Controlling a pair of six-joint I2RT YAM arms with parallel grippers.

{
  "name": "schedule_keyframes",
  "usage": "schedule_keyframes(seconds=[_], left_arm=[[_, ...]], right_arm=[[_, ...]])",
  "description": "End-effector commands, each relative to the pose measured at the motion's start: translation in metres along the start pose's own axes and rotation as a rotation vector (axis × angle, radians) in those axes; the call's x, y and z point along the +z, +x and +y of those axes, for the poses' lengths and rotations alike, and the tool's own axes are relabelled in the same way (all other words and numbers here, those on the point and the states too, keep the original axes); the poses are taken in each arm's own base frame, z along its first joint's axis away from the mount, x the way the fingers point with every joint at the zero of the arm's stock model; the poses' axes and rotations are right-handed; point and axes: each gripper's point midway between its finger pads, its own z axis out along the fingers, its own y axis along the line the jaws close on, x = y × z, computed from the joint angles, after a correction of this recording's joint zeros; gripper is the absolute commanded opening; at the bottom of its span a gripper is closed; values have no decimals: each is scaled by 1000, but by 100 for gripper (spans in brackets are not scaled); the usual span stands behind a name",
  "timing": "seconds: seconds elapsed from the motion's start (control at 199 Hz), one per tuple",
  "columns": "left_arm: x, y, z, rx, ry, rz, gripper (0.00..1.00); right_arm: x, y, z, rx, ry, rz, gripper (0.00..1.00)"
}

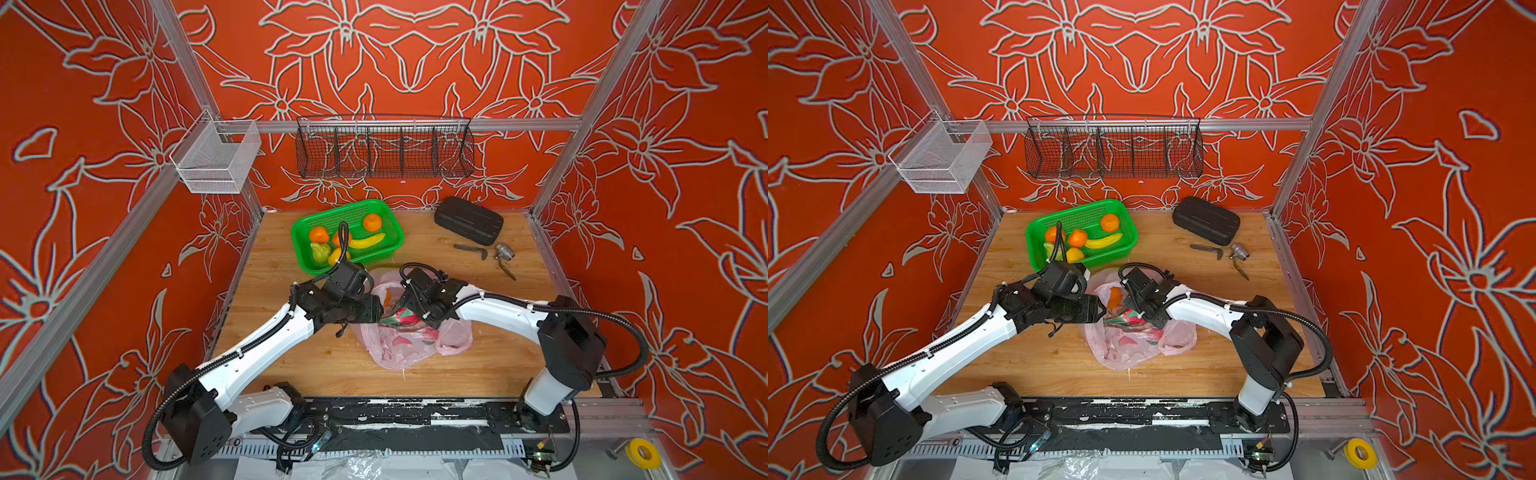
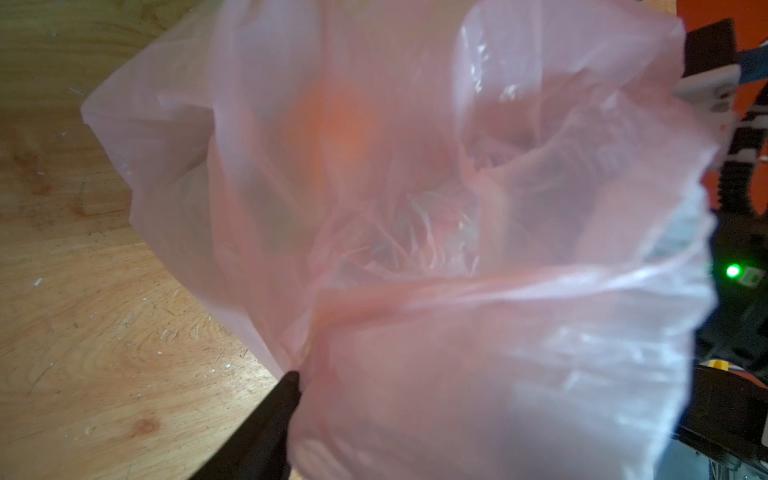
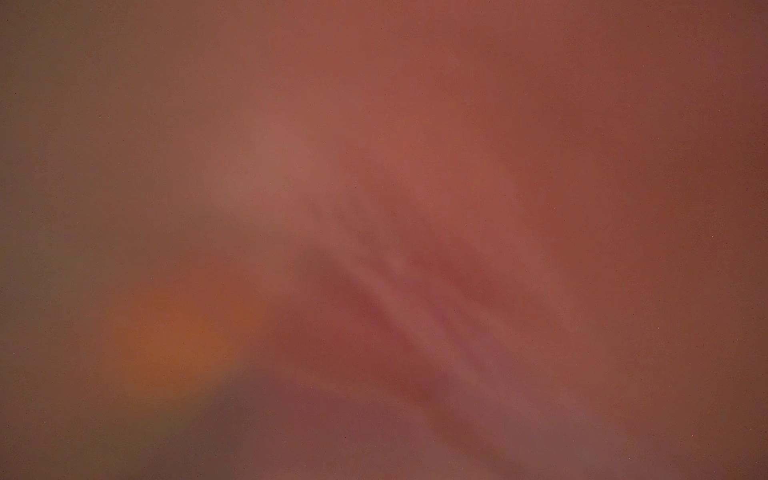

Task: Untie the knot of the plastic bag and take out the fruit
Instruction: 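Reach into the bag toward the dragon fruit with the right gripper, then grasp the dragon fruit inside the bag with the right gripper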

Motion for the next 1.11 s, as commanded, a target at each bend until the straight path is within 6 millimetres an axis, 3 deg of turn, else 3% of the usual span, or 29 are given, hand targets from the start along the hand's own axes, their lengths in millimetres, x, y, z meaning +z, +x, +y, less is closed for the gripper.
schedule_keyframes(seconds=[0.0,0.151,0.286,0.437,0.568,0.598,0.653,0.724,0.894,0.99,1.1], left_arm=[[-4,4,4,-5,-18,-3,67],[-6,3,5,0,-19,-9,67],[-6,3,5,1,-20,-11,67],[-3,2,4,-12,-19,-8,67],[0,2,3,-20,-15,-4,67],[1,2,3,-21,-13,-3,67],[1,2,2,-24,-9,-3,67],[2,2,1,-24,-3,2,67],[7,3,0,-29,-3,17,67],[7,1,-1,-30,-1,14,68],[5,1,1,-22,-8,9,69]], right_arm=[[2,0,-40,-132,116,-4,70],[-8,-14,-47,-320,119,14,61],[-22,-16,-31,-483,15,20,58],[-46,-8,0,-486,-194,39,54],[-55,-7,0,-431,-248,31,51],[-52,-8,-8,-405,-213,26,54],[-50,-13,-31,-325,-92,18,68],[-53,-12,-37,-224,-33,47,70],[-59,7,-17,40,-34,49,84],[-55,8,-17,163,24,9,94],[-44,14,-20,301,83,24,97]])
